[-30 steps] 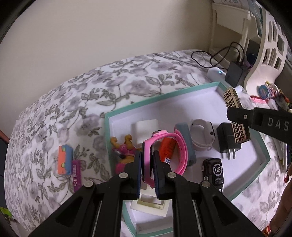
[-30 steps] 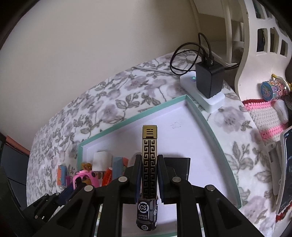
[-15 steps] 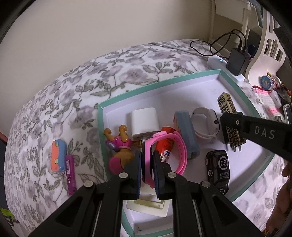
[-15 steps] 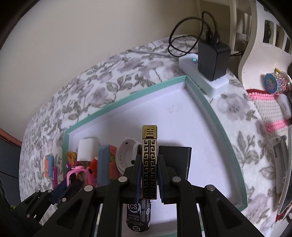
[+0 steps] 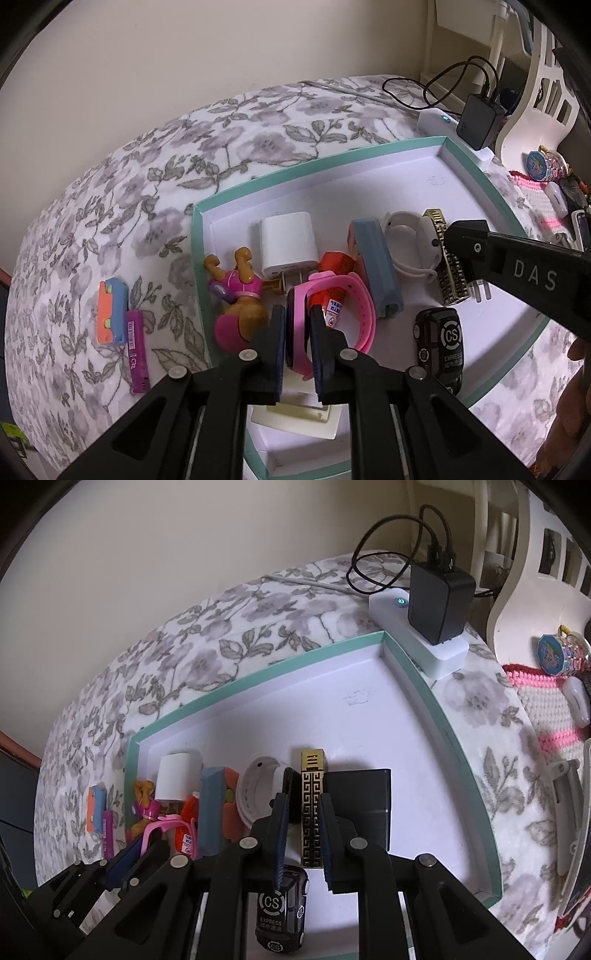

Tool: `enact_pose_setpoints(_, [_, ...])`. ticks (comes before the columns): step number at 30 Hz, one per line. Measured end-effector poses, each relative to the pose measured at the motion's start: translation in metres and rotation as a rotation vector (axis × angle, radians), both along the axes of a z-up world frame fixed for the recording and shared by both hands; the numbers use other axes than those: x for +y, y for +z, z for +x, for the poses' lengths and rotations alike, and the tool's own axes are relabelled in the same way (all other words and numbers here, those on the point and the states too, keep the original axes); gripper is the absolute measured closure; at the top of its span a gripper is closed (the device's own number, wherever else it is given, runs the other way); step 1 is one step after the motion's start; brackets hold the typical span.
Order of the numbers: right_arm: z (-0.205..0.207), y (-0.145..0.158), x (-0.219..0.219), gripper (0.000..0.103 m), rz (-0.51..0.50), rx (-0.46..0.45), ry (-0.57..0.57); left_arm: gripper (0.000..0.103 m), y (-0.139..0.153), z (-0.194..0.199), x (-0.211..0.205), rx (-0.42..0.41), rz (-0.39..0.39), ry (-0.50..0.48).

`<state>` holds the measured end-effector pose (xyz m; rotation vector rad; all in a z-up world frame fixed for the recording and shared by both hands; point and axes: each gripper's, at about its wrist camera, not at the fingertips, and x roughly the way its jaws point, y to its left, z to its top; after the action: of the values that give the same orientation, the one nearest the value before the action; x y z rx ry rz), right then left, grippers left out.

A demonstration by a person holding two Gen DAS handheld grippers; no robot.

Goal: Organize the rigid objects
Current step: 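Lower the watch and harmonica into the tray and open both tools, then withdraw both tools toward the orange-blue block and purple tube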

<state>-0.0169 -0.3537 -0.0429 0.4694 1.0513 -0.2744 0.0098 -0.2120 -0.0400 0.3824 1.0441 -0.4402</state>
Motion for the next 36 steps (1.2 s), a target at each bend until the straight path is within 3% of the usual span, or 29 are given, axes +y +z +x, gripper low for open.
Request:
enact_pose_setpoints(5, [-0.001,0.008,0.002,0.084,-0.02,-0.022,0.001,0.089,0.008,0.0,0.002,-0.009,-0.02,0.001])
enact_pose_setpoints(7, [-0.001,0.011,0.003,0.084,-0.029,-0.026,0.004,0.085,0.01,0.002,0.004,-0.011,-0.028,0.008])
enact_pose_setpoints(9, [-0.001,0.012,0.004,0.084,-0.034,-0.03,0.006,0.074,0.014,0.003,0.007,-0.016,-0.04,0.02])
enact_pose_setpoints(16, [0.001,0.016,0.011,0.084,-0.046,-0.036,0.026,0.07,0.028,0.015,0.026,-0.031,-0.1,0.089])
enact_pose_setpoints(28, [0.008,0.029,0.037,0.084,-0.069,-0.092,0.1,0.041,0.034,0.043,0.082,-0.053,-0.132,0.317])
enact_pose_setpoints(30, [0.011,0.031,0.046,0.084,-0.069,-0.1,0.124,0.031,0.035,0.047,0.093,-0.057,-0.133,0.358])
enact_pose_setpoints(32, [0.013,0.032,0.055,0.082,-0.08,-0.104,0.146,0.022,0.035,0.051,0.103,-0.056,-0.142,0.397])
enact_pose_setpoints(34, [0.016,0.032,0.065,0.078,-0.097,-0.102,0.173,0.021,0.036,0.056,0.115,-0.062,-0.143,0.442])
enact_pose_setpoints(36, [0.018,0.032,0.076,0.065,-0.11,-0.1,0.202,0.02,0.037,0.059,0.123,-0.063,-0.139,0.471])
